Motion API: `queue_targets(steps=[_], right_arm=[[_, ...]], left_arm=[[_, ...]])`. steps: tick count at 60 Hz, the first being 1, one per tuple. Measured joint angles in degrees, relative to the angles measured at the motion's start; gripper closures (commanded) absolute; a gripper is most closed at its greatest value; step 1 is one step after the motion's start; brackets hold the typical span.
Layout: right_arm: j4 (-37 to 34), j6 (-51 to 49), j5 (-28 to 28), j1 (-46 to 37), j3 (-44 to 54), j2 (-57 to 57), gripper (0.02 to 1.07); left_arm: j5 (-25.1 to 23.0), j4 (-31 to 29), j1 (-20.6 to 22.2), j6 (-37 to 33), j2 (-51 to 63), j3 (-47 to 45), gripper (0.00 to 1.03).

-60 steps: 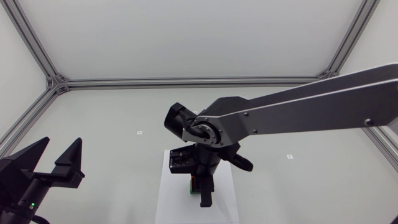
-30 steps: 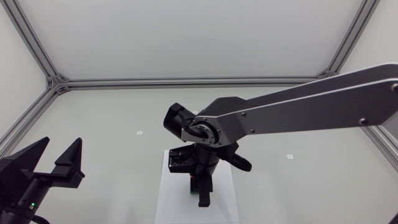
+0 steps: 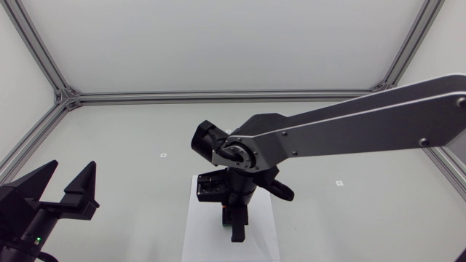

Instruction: Pick up the orange 2x2 brick with the right arm and stack it on top of the green 2x2 brick in the center

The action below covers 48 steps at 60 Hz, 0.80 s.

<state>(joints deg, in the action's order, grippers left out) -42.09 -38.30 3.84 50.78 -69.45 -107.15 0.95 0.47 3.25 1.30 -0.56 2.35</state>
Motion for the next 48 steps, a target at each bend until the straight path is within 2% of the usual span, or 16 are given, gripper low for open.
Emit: queue_targets(steps=[48], right_arm=[[-0.3, 1.2, -0.7, 0.2, 0.0, -0.3, 0.81]], left_arm=[[0.0, 0.0, 0.0, 0.0, 0.0, 0.0, 0.04]])
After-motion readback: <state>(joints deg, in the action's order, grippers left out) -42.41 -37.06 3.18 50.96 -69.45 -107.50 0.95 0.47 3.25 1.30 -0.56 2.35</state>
